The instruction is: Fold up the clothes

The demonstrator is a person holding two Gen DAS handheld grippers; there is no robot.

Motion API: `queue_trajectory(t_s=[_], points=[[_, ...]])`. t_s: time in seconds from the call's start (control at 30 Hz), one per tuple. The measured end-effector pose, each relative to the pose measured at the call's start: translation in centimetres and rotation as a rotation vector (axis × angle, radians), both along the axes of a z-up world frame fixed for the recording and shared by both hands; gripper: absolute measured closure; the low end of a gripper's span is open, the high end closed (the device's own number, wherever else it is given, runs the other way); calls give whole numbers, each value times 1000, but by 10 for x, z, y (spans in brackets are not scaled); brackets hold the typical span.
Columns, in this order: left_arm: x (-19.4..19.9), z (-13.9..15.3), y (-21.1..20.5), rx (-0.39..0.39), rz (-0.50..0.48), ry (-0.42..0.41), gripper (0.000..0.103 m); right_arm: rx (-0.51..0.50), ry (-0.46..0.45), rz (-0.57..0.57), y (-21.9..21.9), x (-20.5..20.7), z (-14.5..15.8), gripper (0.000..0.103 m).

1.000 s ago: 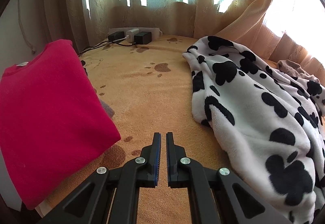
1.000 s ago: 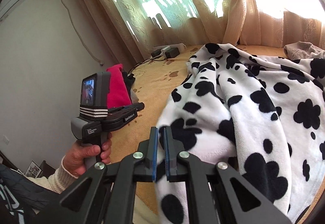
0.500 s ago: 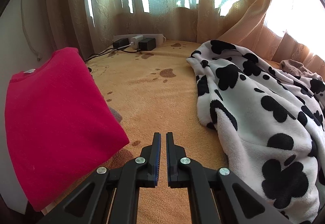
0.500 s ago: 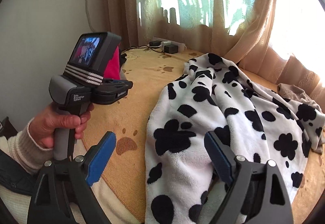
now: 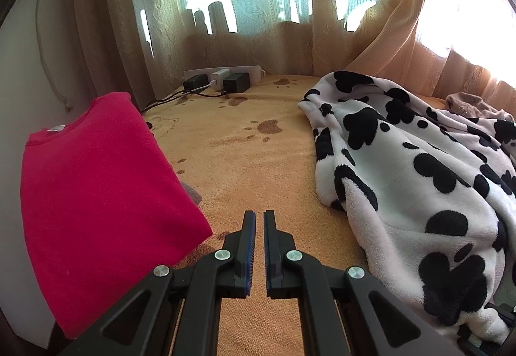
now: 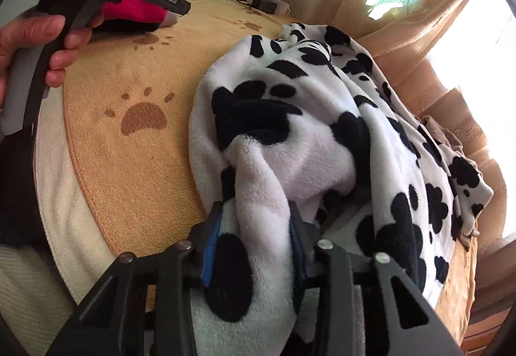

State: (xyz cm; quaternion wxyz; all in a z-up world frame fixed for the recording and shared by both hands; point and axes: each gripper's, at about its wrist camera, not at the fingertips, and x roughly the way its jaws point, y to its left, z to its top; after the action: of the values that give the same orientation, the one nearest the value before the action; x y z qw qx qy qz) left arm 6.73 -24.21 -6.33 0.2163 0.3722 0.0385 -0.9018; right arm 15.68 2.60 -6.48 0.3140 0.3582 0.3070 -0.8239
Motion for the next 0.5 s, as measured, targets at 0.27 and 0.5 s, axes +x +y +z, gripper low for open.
queue_trajectory(t_s=[0.27,0.5], points=[[-3,-32,-16,280,-64,-87,99,-411,-138,-94,46,-22,62,88],[-9,-43,-3,501,-173,-93,99,-635,-266,-165,77,-41,84,88]])
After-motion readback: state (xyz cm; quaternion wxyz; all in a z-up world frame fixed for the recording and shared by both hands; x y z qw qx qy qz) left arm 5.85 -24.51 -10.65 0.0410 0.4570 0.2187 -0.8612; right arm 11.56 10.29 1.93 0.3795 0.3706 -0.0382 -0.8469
